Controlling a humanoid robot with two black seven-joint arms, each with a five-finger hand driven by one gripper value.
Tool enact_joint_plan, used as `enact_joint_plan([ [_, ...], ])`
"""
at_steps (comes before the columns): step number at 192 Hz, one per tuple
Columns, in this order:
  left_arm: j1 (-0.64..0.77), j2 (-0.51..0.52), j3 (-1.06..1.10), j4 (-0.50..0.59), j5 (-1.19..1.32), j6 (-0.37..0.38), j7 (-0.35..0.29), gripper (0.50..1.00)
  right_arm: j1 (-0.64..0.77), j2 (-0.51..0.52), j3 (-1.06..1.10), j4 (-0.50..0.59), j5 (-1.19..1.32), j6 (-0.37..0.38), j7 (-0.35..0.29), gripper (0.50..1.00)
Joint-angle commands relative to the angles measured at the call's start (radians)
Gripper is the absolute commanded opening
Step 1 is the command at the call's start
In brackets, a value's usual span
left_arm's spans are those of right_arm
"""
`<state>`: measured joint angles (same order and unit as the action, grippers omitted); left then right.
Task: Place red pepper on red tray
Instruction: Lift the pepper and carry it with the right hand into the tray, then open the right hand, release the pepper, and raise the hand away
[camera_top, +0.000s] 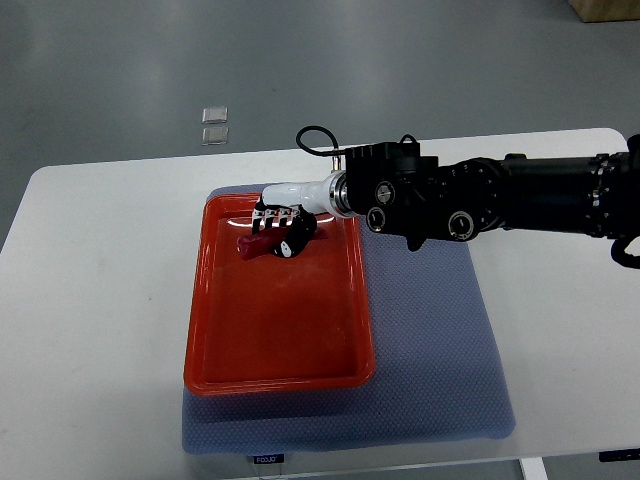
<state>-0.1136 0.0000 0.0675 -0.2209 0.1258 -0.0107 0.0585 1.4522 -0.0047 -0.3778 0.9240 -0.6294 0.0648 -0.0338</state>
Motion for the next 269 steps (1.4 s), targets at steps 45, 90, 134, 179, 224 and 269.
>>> enact_joint_plan([
  [45,0.0,0.0,-0.002,0.0,0.0,0.0,0.0,1.0,-0.101,0.005,0.0,-0.066,-0.003,-0.056,0.0,0.5],
  [90,0.0,0.0,0.0,0.0,0.0,0.0,0.0,1.0,-0.125,0.005,0.005,-0.07,-0.001,-0.091,0.003,0.5],
  [134,0.0,0.0,-0.002,-0.002,0.0,0.0,0.0,1.0,-0.164,0.005,0.005,-0.085,-0.004,-0.112,0.008,0.5],
  [179,0.0,0.0,-0.002,0.0,0.0,0.0,0.0,1.0,-0.188,0.005,0.007,-0.089,-0.01,-0.134,0.011,0.504],
  [224,0.0,0.0,0.0,0.0,0.0,0.0,0.0,1.0,-0.187,0.005,0.008,-0.088,-0.003,-0.135,0.011,0.656],
  [269,0.0,0.0,-0.002,0.0,0.0,0.0,0.0,1.0,-0.181,0.005,0.011,-0.088,-0.001,-0.137,0.011,0.725],
])
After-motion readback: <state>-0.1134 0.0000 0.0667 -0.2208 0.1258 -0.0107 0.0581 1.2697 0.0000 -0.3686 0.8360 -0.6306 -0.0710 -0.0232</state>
